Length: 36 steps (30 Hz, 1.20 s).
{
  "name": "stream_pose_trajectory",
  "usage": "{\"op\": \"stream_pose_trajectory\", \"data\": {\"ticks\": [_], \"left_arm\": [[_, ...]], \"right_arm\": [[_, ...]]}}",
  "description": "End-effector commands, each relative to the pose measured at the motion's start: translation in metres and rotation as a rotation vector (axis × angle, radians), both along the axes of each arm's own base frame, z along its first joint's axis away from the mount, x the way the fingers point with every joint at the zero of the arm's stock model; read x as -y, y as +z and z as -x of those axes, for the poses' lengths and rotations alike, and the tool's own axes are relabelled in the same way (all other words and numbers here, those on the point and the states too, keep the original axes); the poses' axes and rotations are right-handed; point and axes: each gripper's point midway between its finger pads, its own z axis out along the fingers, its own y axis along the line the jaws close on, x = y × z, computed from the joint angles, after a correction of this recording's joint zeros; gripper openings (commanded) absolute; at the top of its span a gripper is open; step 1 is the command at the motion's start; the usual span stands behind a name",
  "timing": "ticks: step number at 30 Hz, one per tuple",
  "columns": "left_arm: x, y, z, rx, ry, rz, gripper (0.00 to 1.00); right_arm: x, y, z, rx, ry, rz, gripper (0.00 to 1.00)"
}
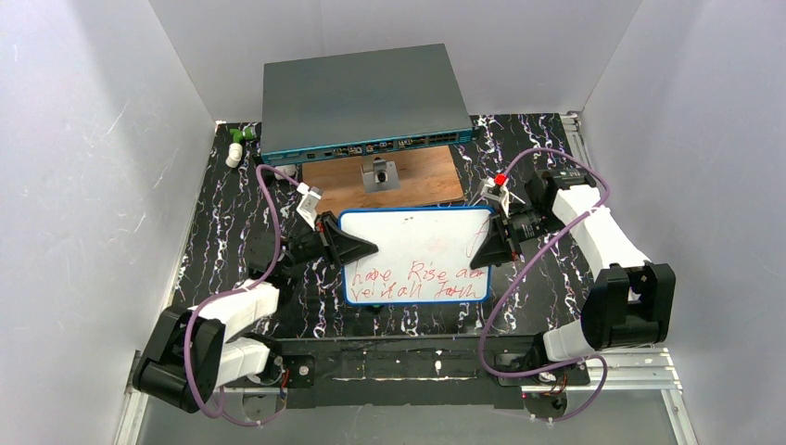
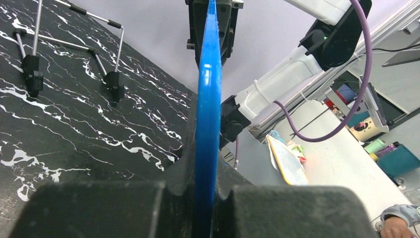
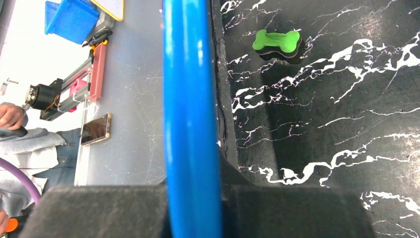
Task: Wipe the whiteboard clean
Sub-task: Pass from the right arm to the left
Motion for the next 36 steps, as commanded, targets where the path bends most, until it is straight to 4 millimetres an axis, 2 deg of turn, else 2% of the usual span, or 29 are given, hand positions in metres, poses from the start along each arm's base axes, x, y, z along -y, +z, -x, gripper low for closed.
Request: {"op": "stream_pose_trajectory", "data": {"ticks": [1, 3, 4, 5, 7, 10, 24, 34, 36], "left_arm": [[0.000, 0.019, -0.004, 0.046, 0.014, 0.043, 0.00], [0.000, 0.021, -0.003, 0.045, 0.014, 0.045, 0.00], [0.000, 0.021, -0.003, 0.035, 0.012, 0.042, 0.06], [0.000, 0.022, -0.004, 0.027, 0.009, 0.039, 0.18], [0.000, 0.023, -0.002, 0.021, 0.000, 0.034, 0.33], [0.000, 0.021, -0.001, 0.016, 0.000, 0.019, 0.43], [-0.010, 0.024, 0.000, 0.022, -0.013, 0.018, 0.41], [-0.010, 0.026, 0.000, 0.017, -0.045, 0.025, 0.31], [-0.010, 0.026, 0.001, 0.011, -0.058, 0.027, 0.23]], "right_arm": [[-0.012, 0.030, -0.002, 0.058, -0.005, -0.111, 0.01], [-0.012, 0.029, -0.001, 0.055, -0.005, -0.110, 0.01], [-0.012, 0.029, -0.001, 0.053, -0.005, -0.110, 0.01], [-0.012, 0.029, -0.001, 0.053, -0.005, -0.111, 0.01], [-0.012, 0.030, -0.001, 0.054, -0.004, -0.114, 0.01], [-0.012, 0.031, -0.001, 0.055, -0.003, -0.115, 0.01], [-0.010, 0.033, -0.002, 0.060, -0.014, -0.123, 0.01], [-0.009, 0.031, -0.003, 0.042, -0.016, -0.121, 0.01], [-0.009, 0.030, -0.004, 0.041, -0.015, -0.121, 0.01]]}}
